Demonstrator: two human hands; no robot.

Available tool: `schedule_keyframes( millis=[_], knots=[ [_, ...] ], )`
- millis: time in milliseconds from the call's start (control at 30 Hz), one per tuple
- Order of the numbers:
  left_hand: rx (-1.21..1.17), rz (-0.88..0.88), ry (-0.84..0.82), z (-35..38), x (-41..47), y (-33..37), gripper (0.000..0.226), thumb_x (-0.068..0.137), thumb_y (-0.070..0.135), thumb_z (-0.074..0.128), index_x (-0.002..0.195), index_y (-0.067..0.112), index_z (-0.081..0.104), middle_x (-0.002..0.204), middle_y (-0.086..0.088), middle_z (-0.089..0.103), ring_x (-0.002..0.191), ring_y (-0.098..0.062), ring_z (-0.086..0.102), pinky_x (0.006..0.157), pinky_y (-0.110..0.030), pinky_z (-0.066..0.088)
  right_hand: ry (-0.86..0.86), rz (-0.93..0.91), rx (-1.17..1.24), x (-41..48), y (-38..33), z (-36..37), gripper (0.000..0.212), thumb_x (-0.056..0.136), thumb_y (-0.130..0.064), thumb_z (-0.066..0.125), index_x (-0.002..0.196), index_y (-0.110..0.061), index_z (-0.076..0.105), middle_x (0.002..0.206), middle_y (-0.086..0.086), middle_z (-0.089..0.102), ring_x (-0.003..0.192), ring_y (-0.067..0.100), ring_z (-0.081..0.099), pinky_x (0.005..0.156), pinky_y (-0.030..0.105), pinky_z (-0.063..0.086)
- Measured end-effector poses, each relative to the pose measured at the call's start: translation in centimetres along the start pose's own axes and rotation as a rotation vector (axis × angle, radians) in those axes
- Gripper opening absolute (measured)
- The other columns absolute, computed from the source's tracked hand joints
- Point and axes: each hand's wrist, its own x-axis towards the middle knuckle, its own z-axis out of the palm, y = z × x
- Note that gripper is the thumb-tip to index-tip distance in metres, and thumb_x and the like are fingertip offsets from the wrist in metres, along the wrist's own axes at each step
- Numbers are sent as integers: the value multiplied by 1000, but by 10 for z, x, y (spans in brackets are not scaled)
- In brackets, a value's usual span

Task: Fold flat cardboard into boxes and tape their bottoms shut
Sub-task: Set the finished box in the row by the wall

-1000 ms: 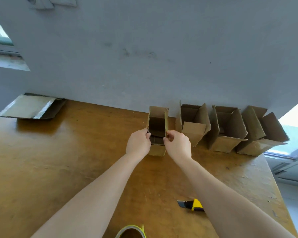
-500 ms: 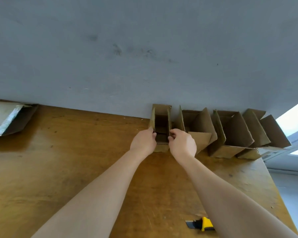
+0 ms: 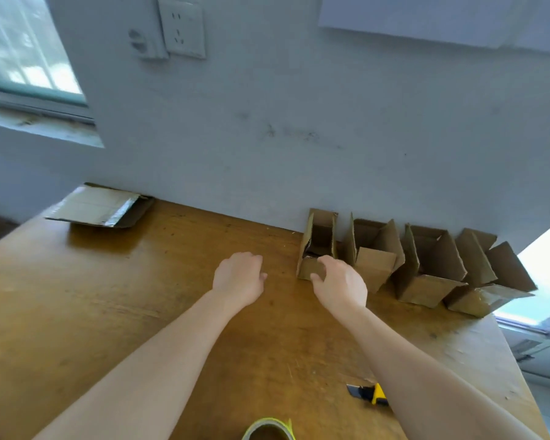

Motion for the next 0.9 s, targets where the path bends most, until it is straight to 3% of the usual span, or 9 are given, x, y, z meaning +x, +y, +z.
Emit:
schedule_keyframes(
  millis=[267,433,567,900],
  knots=[
    [217,-129,103,-52,-93,-89,32,95,35,51,122,18,58,119,-1,61,114,-20,52,89,-35,46,-48,-387,-227,-50,-85,16,47,94,-35,57,139,-23,46,133,3,56,123,22,51,104,40,43],
    [278,-244,93,-72,-129,-154,24,94,32,50,114,19,54,117,0,59,115,-20,50,83,-31,41,-62,-541,-367,-71,-150,42,45,94,-40,54,135,-21,48,131,5,55,121,24,49,101,39,40],
    [280,-276,90,-83,-149,-215,23,96,30,49,115,18,54,118,0,58,118,-20,48,77,-29,35,-64,-595,-430,-81,-207,69,43,92,-41,55,130,-21,51,126,4,56,117,23,50,97,37,41],
    [371,-192,60,-115,-153,-362,23,96,28,48,116,19,52,116,0,57,114,-20,48,81,-29,36,-53,-567,-441,-87,-342,132,28,91,-36,56,116,-22,57,113,2,59,105,21,52,88,34,42]
  ],
)
